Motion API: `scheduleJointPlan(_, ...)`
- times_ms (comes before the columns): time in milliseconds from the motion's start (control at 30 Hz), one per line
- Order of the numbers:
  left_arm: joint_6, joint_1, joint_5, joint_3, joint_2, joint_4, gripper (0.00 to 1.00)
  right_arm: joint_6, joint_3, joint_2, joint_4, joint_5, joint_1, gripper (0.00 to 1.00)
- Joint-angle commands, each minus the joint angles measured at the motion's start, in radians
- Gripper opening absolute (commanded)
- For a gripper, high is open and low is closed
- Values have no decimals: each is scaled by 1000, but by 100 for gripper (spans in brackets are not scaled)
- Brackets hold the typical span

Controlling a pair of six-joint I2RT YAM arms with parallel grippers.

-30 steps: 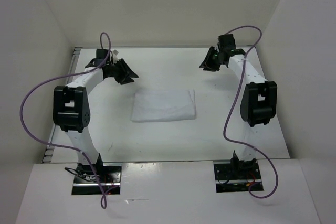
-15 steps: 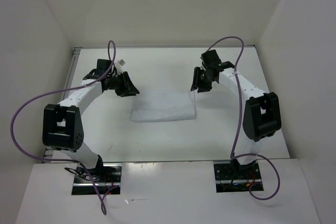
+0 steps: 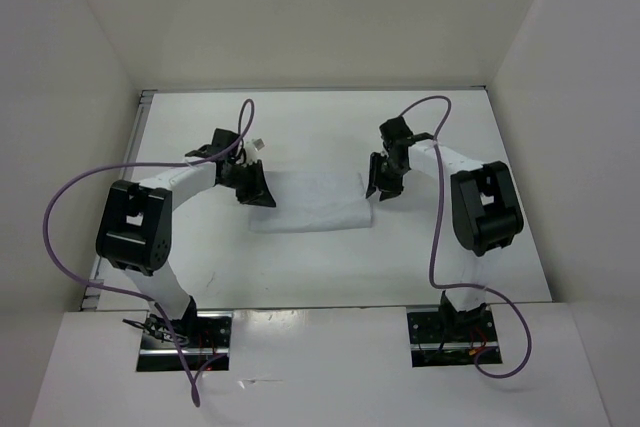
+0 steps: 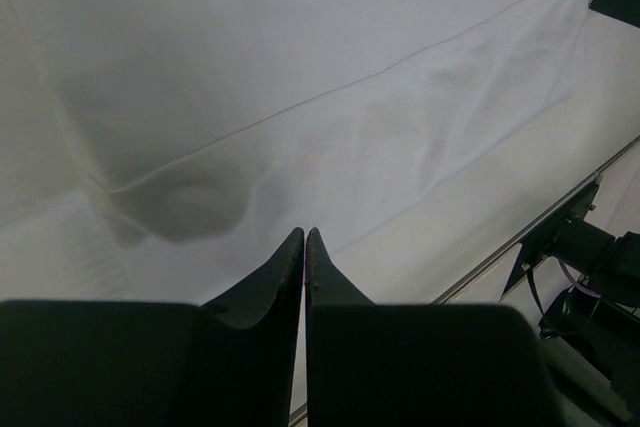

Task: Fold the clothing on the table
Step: Fold the skirt

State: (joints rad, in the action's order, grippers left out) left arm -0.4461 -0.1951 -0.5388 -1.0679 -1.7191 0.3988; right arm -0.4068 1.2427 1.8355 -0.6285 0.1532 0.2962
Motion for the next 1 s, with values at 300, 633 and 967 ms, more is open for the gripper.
scheduleJointPlan(300,46,-30,-10,-73,-10,0,7,-23,15,103,173,85,-2,49)
scheduleJointPlan(633,27,-40,68,-118,-75,-38,8,-61,23,153,216,195,-29,5)
scheduleJointPlan(967,-28,-107,273,-345,-233,-95,11,-89,-63,39,171,146,-29,0)
